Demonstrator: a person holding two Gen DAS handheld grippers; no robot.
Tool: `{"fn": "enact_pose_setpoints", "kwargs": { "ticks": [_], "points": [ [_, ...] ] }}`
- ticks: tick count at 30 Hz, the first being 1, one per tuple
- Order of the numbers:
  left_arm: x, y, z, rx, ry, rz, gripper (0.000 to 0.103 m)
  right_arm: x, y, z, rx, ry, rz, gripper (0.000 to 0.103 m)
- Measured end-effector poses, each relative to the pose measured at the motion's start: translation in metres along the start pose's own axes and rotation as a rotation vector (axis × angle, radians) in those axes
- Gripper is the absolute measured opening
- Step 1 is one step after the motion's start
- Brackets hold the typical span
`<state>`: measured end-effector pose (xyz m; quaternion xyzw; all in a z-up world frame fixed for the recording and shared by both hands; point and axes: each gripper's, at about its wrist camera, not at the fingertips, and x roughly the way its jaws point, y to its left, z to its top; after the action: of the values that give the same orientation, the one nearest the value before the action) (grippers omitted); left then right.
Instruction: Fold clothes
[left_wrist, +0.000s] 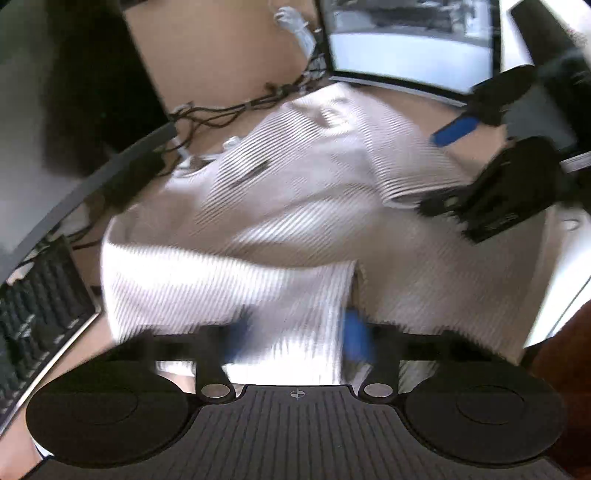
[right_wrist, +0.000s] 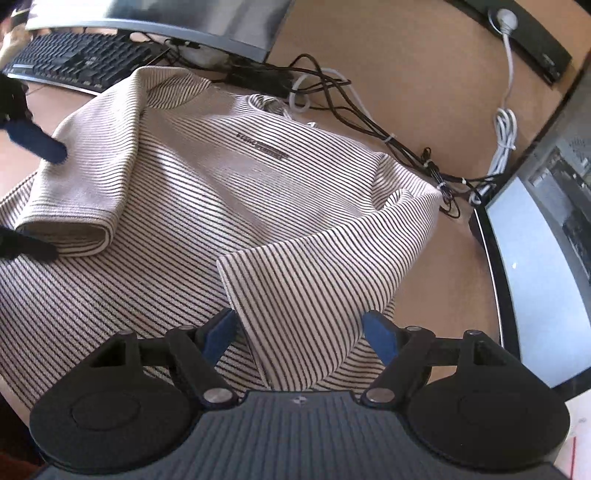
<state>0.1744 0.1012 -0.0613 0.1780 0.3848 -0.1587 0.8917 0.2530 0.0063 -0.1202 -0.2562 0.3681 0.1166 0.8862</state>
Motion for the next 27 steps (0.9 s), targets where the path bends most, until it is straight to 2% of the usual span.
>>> {"fn": "enact_pose_setpoints", "kwargs": {
  "ticks": [2,4,8,11,12,14,15,16,17,19,20,22,24,27],
  "points": [
    [-0.004,0.02,0.004,-0.072,-0.009,0.007,0.007,0.0,-0.001,-0.002,0.013,-0.007,-0.002,0.077],
    [-0.017,0.051,0.009,-0.159,-0.05,0.052,0.007,0.0,-0.002,-0.003,0.023,-0.015,-0.004,0.077],
    [-0.045,0.141,0.003,-0.4,-0.113,0.278,0.007,-0.002,-0.002,-0.005,0.016,-0.026,-0.003,0.077],
    [-0.053,0.204,-0.018,-0.595,-0.096,0.456,0.007,-0.001,-0.004,-0.006,0.019,-0.028,0.001,0.077],
    [-0.054,0.22,-0.026,-0.66,-0.077,0.494,0.008,0.0,-0.005,-0.006,0.02,-0.029,0.002,0.077],
    [-0.059,0.237,-0.041,-0.781,-0.076,0.513,0.02,0.001,-0.006,-0.006,0.028,-0.026,0.007,0.077],
    [-0.063,0.237,-0.044,-0.821,-0.092,0.494,0.03,0.001,-0.008,-0.008,0.045,-0.021,0.01,0.077],
    [-0.066,0.233,-0.045,-0.84,-0.12,0.458,0.054,0.001,-0.01,-0.009,0.061,-0.015,0.013,0.077],
    [-0.069,0.225,-0.044,-0.844,-0.149,0.417,0.065,0.001,-0.012,-0.011,0.077,-0.009,0.016,0.077],
    [-0.065,0.203,-0.033,-0.808,-0.194,0.302,0.071,0.001,-0.016,-0.013,0.11,0.002,0.021,0.078],
    [-0.062,0.19,-0.028,-0.791,-0.211,0.227,0.079,0.001,-0.018,-0.015,0.126,0.008,0.024,0.078],
    [-0.047,0.163,-0.018,-0.762,-0.219,0.034,0.088,0.001,-0.022,-0.017,0.159,0.019,0.03,0.079],
    [-0.02,0.133,-0.01,-0.735,-0.184,-0.128,0.088,0.001,-0.026,-0.02,0.192,0.03,0.035,0.079],
    [0.02,0.091,-0.003,-0.679,-0.091,-0.246,0.088,0.001,-0.032,-0.024,0.241,0.047,0.044,0.079]
  ]
}}
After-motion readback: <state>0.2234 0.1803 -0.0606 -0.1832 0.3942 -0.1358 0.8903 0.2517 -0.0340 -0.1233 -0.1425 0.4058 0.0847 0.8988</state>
